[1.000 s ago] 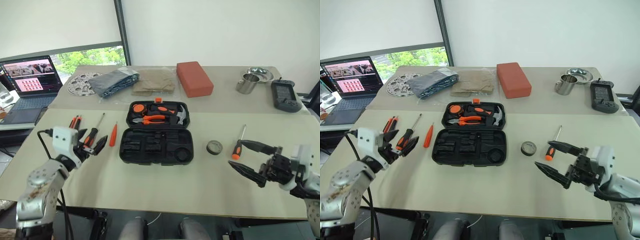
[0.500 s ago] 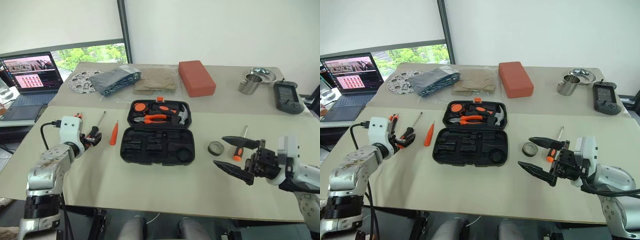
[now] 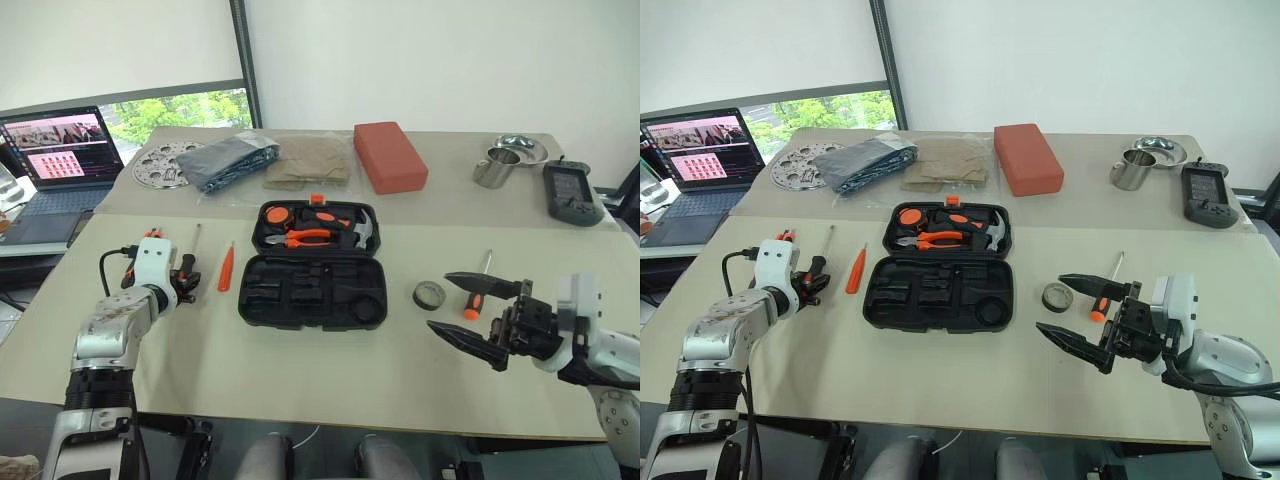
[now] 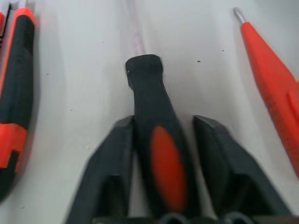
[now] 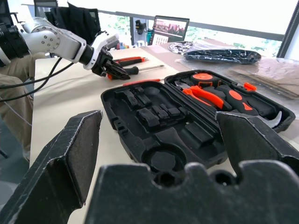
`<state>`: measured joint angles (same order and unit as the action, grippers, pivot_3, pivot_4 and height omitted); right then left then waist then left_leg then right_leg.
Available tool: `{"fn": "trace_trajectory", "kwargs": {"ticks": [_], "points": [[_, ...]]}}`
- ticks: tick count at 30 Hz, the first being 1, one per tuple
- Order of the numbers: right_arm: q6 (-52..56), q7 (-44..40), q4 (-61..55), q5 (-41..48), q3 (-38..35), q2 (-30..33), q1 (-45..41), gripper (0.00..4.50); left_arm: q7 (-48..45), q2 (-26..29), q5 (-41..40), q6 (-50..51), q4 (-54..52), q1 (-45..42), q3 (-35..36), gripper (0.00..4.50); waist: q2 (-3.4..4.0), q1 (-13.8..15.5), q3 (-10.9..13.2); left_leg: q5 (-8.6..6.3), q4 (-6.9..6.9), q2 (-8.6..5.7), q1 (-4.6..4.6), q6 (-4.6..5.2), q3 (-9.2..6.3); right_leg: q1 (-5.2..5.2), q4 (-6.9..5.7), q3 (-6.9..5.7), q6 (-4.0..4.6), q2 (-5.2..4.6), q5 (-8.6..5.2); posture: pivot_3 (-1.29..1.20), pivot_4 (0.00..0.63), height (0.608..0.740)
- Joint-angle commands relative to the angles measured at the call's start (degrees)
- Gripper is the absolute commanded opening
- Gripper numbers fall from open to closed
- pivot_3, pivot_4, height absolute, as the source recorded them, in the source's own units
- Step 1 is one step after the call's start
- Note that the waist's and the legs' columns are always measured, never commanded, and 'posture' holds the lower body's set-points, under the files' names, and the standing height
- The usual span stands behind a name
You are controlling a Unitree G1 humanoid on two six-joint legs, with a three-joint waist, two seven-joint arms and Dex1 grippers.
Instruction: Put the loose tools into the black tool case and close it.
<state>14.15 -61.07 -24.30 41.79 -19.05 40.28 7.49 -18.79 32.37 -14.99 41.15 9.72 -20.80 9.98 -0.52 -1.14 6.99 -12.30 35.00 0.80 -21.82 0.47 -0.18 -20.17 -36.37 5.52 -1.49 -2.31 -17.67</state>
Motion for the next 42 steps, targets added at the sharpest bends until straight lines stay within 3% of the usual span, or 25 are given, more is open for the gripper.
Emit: {"fn": "trace_trajectory", "kwargs": {"ticks": [1,4,10,18,24,32,42], "points": [[-1.5,-0.1,-1.6,0.8,-1.9,-0.2,-0.2,4.5,0.3,0.4,1.5,-0.1,0.6,0.4,0.1,0.99,0.0,0.0,0.0,0.0,0.0,0.0,0.01,0.0,0.01,0.0,-0.02,0.01,0.0,0.0,0.0,0.0,0.15,0.74],[-1.3,0.3,-1.6,1.6,-2.4,-0.5,-0.5,4.5,0.6,0.7,1.6,-2.1,-0.2,0.9,1.5,0.99,0.0,-0.1,0.0,0.0,0.01,0.0,0.03,0.0,0.01,0.0,-0.04,0.01,0.0,0.0,0.0,0.0,0.15,0.74],[-0.7,0.4,-1.2,2.3,-3.7,-0.5,-0.8,4.5,-4.6,0.8,0.6,-17.6,-2.5,-1.8,2.6,0.99,-0.14,0.3,0.1,0.01,0.02,0.0,-0.06,-0.01,-0.01,-0.07,-0.03,-0.03,0.01,-0.01,0.01,0.0,0.15,0.74],[0.1,0.8,-0.1,3.4,-7.2,0.6,-0.3,4.5,-35.1,2.9,-3.4,-32.9,1.5,-10.8,-6.1,0.99,-0.08,0.9,0.0,0.01,-0.02,-0.05,-0.19,-0.02,0.09,-0.02,0.21,-0.12,-0.02,-0.13,0.02,0.0,0.15,0.74],[-0.4,1.0,-0.7,3.5,-10.3,0.2,2.4,4.5,-55.5,2.8,3.3,-48.2,18.5,-21.1,-17.3,0.99,-0.07,0.3,0.0,0.02,0.01,-0.08,-0.21,-0.01,0.25,-0.02,0.24,-0.13,-0.01,0.1,0.02,0.0,0.15,0.74],[-2.3,1.8,-4.4,3.4,-15.0,-2.4,10.1,4.5,-59.4,-0.2,16.2,-68.5,49.2,-37.4,-24.7,0.99,-0.13,0.3,0.1,0.02,0.22,0.02,-0.48,0.01,0.21,-0.11,0.31,0.03,-0.06,0.73,0.0,0.0,0.15,0.74],[-4.4,4.1,-8.2,2.5,-15.5,-6.2,14.7,4.5,-57.5,-5.1,24.8,-75.0,62.5,-45.1,-26.9,0.99,-0.21,-0.1,0.1,0.02,0.21,0.03,-0.48,0.01,0.15,-0.1,0.2,0.09,-0.19,0.79,-0.09,0.0,0.15,0.74]]}}
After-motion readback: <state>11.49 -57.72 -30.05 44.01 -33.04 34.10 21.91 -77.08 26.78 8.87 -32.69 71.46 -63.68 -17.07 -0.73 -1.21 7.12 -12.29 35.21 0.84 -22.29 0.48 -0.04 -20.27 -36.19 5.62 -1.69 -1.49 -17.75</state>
